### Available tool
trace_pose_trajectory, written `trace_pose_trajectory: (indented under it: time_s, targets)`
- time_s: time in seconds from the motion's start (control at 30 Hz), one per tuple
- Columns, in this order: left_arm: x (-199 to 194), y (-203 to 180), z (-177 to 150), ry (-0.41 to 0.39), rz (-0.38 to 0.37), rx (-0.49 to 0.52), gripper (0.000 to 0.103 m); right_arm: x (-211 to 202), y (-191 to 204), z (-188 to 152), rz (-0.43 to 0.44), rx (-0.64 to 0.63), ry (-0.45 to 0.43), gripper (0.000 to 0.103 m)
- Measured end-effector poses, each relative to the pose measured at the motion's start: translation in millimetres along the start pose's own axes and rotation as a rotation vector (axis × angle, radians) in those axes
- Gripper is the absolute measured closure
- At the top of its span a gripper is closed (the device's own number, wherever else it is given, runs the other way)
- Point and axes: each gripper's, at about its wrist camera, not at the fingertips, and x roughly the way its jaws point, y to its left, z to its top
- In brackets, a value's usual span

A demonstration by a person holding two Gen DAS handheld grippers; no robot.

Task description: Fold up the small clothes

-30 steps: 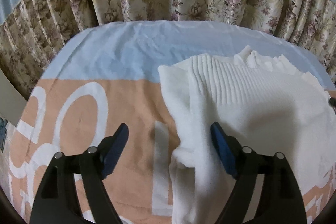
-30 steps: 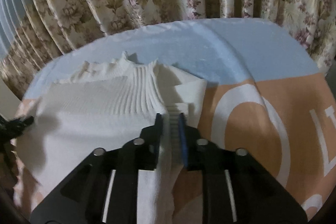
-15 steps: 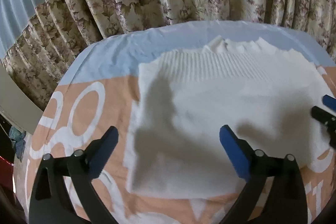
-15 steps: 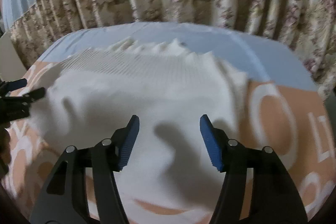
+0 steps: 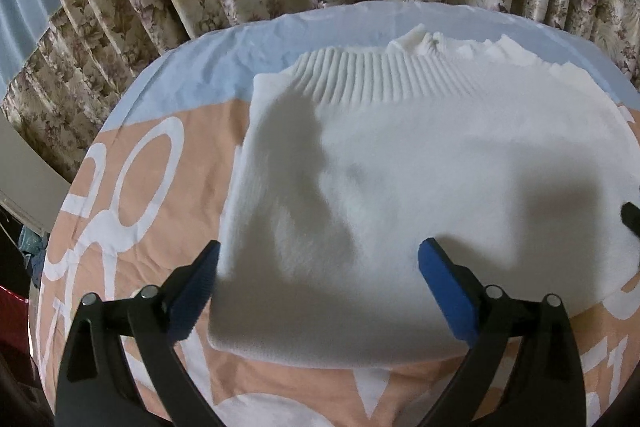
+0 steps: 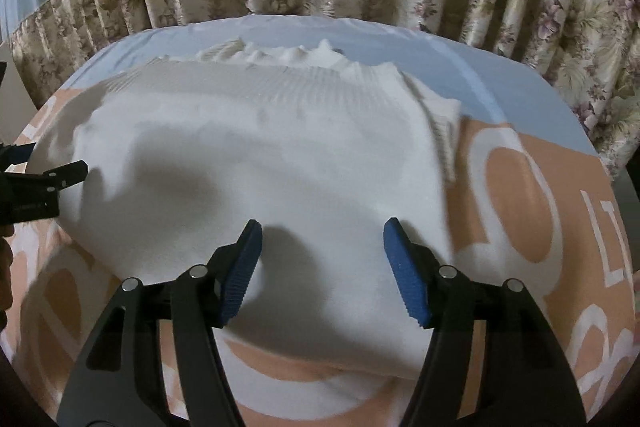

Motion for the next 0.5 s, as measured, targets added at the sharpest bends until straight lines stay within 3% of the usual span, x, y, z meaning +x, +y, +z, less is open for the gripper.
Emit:
trace_pose_trajectory:
  time_s: [0.23, 0.4, 0.5]
  targets:
    - [3.0, 0.2, -0.7, 0.012, -0.001, -0.001, 0.005, 0.1, -5.4, -7.3, -0.010, -0.038, -0.015, 0.038]
    - [-9.3, 1.6, 1.6, -0.004, -0.026, -0.010, 0.005, -13.0, -9.2, -1.5, 0.089, 0.005, -0.031, 0.025]
    - [-17.7, -4.5, 6.7, -0.018, -0.038, 0.007, 0.005, -29.6, -23.3, 7.2, 0.149, 0.080, -0.073, 0.008]
